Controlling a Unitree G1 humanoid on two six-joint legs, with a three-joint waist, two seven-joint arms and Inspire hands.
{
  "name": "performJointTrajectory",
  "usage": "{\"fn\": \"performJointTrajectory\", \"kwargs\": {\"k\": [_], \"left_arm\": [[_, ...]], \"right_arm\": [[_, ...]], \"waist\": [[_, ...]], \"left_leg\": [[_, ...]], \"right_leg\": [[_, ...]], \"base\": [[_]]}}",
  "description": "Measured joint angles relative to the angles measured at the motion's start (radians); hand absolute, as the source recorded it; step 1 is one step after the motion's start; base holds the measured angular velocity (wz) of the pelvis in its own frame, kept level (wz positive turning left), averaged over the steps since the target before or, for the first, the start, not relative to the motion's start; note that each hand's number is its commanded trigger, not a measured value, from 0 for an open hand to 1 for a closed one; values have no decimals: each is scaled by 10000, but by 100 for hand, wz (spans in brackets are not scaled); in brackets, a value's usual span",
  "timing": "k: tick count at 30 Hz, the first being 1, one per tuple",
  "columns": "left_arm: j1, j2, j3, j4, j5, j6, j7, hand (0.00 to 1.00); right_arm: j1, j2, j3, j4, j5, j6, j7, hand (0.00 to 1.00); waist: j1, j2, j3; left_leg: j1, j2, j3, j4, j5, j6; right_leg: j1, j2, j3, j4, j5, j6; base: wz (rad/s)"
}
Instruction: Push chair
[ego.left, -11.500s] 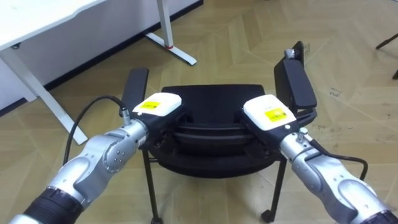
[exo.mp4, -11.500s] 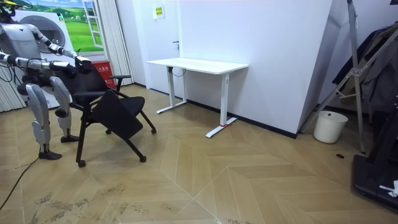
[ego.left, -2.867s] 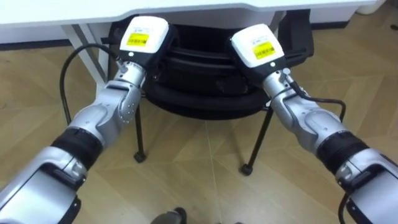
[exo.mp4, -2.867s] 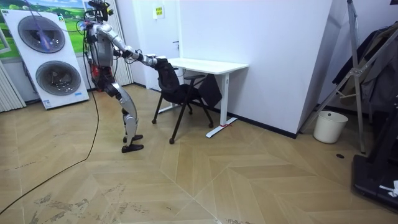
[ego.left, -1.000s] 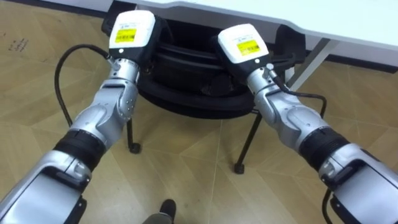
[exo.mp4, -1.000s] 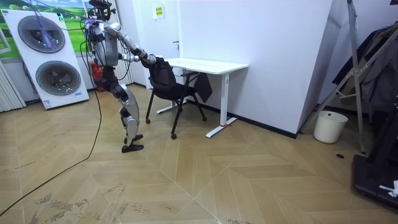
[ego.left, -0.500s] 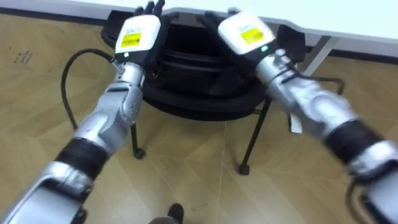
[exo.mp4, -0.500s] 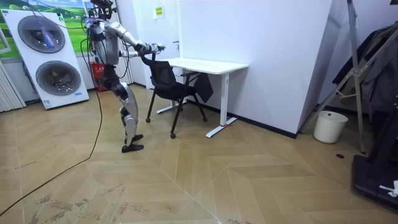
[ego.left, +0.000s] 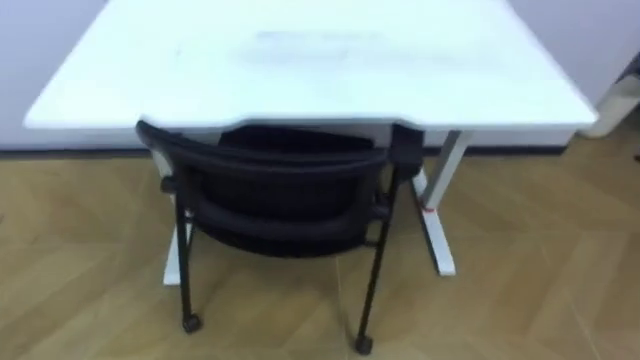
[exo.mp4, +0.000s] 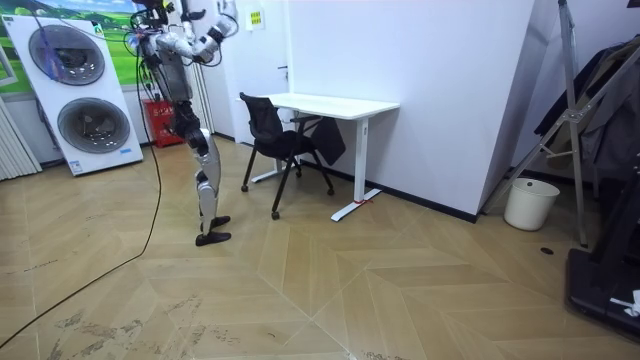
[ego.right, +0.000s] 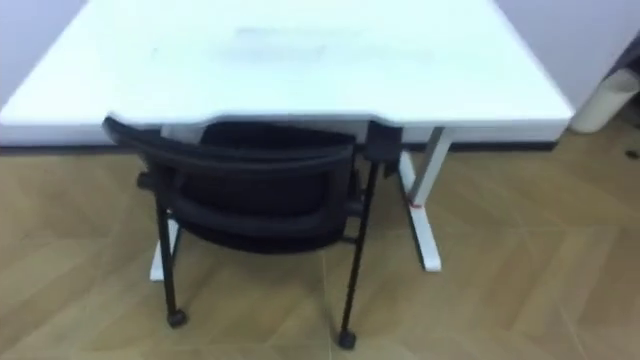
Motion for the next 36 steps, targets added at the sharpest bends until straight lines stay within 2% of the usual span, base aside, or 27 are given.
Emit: {"fn": "performJointTrajectory", "kwargs": {"k": [1, 2, 3, 5, 6, 7, 9, 10, 11, 12, 13, 14, 15, 16, 17, 18, 20, 21, 22, 23, 26, 27, 28, 29, 30, 32, 36], "left_arm": [[631, 353, 867, 266, -371, -26, 452, 0], [1584, 559, 2074, 356, -825, -33, 839, 0], [2035, 549, 2607, 394, -1070, -30, 1069, 0], [4211, 399, 4394, 815, -2163, -68, 1978, 0], [4730, 284, 4704, 941, -2400, -74, 2158, 0], [5594, 5, 5193, 1270, -2888, -74, 2574, 0], [6539, -479, 5536, 1530, -3384, -119, 3125, 0], [7133, -1031, 5640, 1470, -3542, -303, 3461, 0], [7836, -1758, 5651, 1354, -3951, -553, 3725, 0], [8150, -2189, 5623, 1327, -4160, -646, 3794, 0], [8636, -2975, 5324, 1352, -4681, -691, 3934, 0], [8927, -3844, 4778, 1398, -5151, -688, 3953, 0], [9052, -4294, 4458, 1431, -5331, -689, 3929, 0], [9206, -5150, 3870, 1657, -5505, -690, 3830, 0], [9296, -5845, 3321, 2378, -5608, -724, 3687, 0], [9383, -6126, 3082, 2921, -5718, -729, 3542, 0], [9777, -7212, 2357, 4900, -6394, -727, 2616, 0], [9889, -7431, 2146, 5267, -6616, -725, 2354, 0], [10028, -7765, 1808, 6018, -6901, -727, 1826, 0], [10072, -7978, 1500, 6904, -6996, -727, 1336, 0], [10141, -8531, 900, 8627, -6997, -715, -20, 0], [10141, -8595, 679, 8907, -6997, -695, -319, 0], [10138, -8666, 53, 9417, -6990, -632, -988, 0], [10083, -8678, -620, 9790, -6991, -453, -1680, 0], [10003, -8678, -892, 9913, -6993, -314, -2022, 0], [9637, -8687, -1902, 10434, -6988, 167, -3346, 0], [9116, -8683, -2509, 10553, -6984, 792, -4656, 0]], "right_arm": [[613, -323, -1030, 294, 489, -32, -494, 0], [1445, -450, -2308, 409, 1035, -82, -907, 0], [1814, -459, -2897, 491, 1310, -123, -1134, 0], [3607, -434, -5043, 1214, 2809, -397, -2077, 0], [4077, -425, -5524, 1445, 3219, -429, -2273, 0], [4768, -403, -6279, 2009, 4120, -464, -2626, 0], [5914, -156, -7325, 2744, 5384, -530, -3086, 0], [6864, 413, -8032, 2819, 6297, -689, -3252, 0], [7821, 1210, -8435, 2930, 7191, -899, -3363, 0], [8275, 1707, -8510, 2971, 7643, -941, -3383, 0], [9144, 2896, -8474, 2982, 8440, -954, -3361, 0], [9946, 4348, -8136, 2975, 9017, -939, -3320, 0], [10300, 5082, -7882, 3030, 9350, -936, -3227, 0], [10819, 6424, -7337, 3415, 10033, -937, -2946, 0], [11060, 7496, -6738, 4336, 10582, -881, -2584, 0], [11058, 7899, -6470, 4890, 10859, -822, -2399, 0], [11069, 9311, -5753, 6682, 11964, -604, -1604, 0], [11079, 9563, -5512, 7175, 12194, -581, -1382, 0], [11059, 9979, -5066, 8127, 12652, -535, -926, 0], [10924, 10185, -4650, 9041, 12861, -390, -484, 0], [10483, 10410, -3371, 10466, 12776, -367, 743, 0], [10368, 10420, -3052, 10602, 12775, -363, 998, 0], [10115, 10403, -2285, 10877, 12757, -357, 1543, 0], [9778, 10385, -1578, 11070, 12651, -220, 2089, 0], [9557, 10362, -1265, 11212, 12535, -128, 2369, 0], [8804, 10245, -302, 11422, 12233, 288, 3448, 0], [8085, 10187, 562, 11334, 12258, 670, 4672, 0]], "waist": [[-97, -25, 2], [-251, -21, 9], [-386, -19, 12], [-770, 13, -13], [-813, 40, -6], [-899, 36, -38], [-1060, 42, -41], [-1161, 13, -99], [-1139, -3, -108], [-1094, -9, -112], [-1014, -39, -136], [-911, -54, -143], [-849, -48, -141], [-730, -42, -139], [-673, -52, -132], [-637, -122, -107], [-779, 117, -200], [-839, 158, -197], [-914, 210, -189], [-943, 255, -172], [-887, 336, -150], [-836, 356, -144], [-719, 388, -123], [-733, 400, -118], [-722, 407, -113], [-662, 523, -56], [-690, 571, -23]], "left_leg": [[80, 20, 161, -49, -68, -5], [91, 46, 298, -60, -146, -19], [72, 48, 303, -20, -201, -16], [41, 34, 360, 56, -382, 0], [48, 30, 391, 66, -433, 1], [90, 29, 475, 104, -546, 3], [94, -1, 503, 178, -692, 23], [89, -24, 506, 164, -739, 40], [89, -28, 554, 145, -801, 46], [94, -29, 612, 116, -822, 50], [106, -34, 705, 26, -839, 48], [125, -29, 719, -15, -852, 54], [123, -14, 719, -18, -870, 56], [174, -4, 702, -71, -887, 53], [333, -11, 699, -175, -907, 52], [361, -10, 693, -190, -935, 49], [458, -5, 614, -66, -1104, 45], [481, -6, 588, -20, -1154, 52], [505, -19, 553, 59, -1248, 8], [536, -24, 571, 64, -1247, 11], [615, -46, 630, 104, -1271, 49], [608, -58, 629, 139, -1283, 69], [575, -57, 651, 253, -1318, 116], [530, -59, 652, 315, -1322, 122], [490, -59, 650, 350, -1322, 123], [487, -64, 601, 392, -1309, 137], [479, -108, 446, 390, -1226, 181]], "right_leg": [[-14, 12, 189, -11, -4, 7], [-40, 21, 280, -72, -23, 43], [-35, 17, 265, -111, -30, 63], [-48, 4, 347, -113, -51, 92], [-52, 2, 402, -103, -63, 103], [-46, -5, 497, -72, -104, 127], [-59, 4, 493, 70, -213, 194], [-59, -13, 496, 66, -244, 231], [-75, -17, 555, 49, -254, 248], [-114, -23, 605, 61, -258, 255], [-188, -20, 777, 89, -260, 262], [-210, -17, 789, 180, -253, 270], [-226, -12, 797, 306, -254, 270], [-268, -6, 832, 421, -254, 271], [-208, 6, 1020, 419, -257, 276], [-187, 6, 1084, 429, -266, 292], [29, -6, 1057, 421, -298, 341], [96, -42, 1017, 415, -312, 365], [171, -86, 990, 416, -365, 423], [163, -92, 1048, 454, -372, 431], [171, -65, 1343, 432, -370, 430], [171, -62, 1401, 395, -368, 429], [161, -39, 1526, 370, -368, 428], [164, -37, 1571, 326, -362, 419], [165, -36, 1571, 276, -354, 405], [185, -23, 1564, 228, -271, 377], [228, -15, 1459, 93, -253, 355]], "base": [[-44], [-40], [-20], [-9], [-22], [-17], [-6], [-3], [-11], [-25], [-21], [-13], [0], [0], [0], [-3], [0], [11], [5], [0], [-26], [-39], [-26], [-17], [0], [-3], [9]]}}
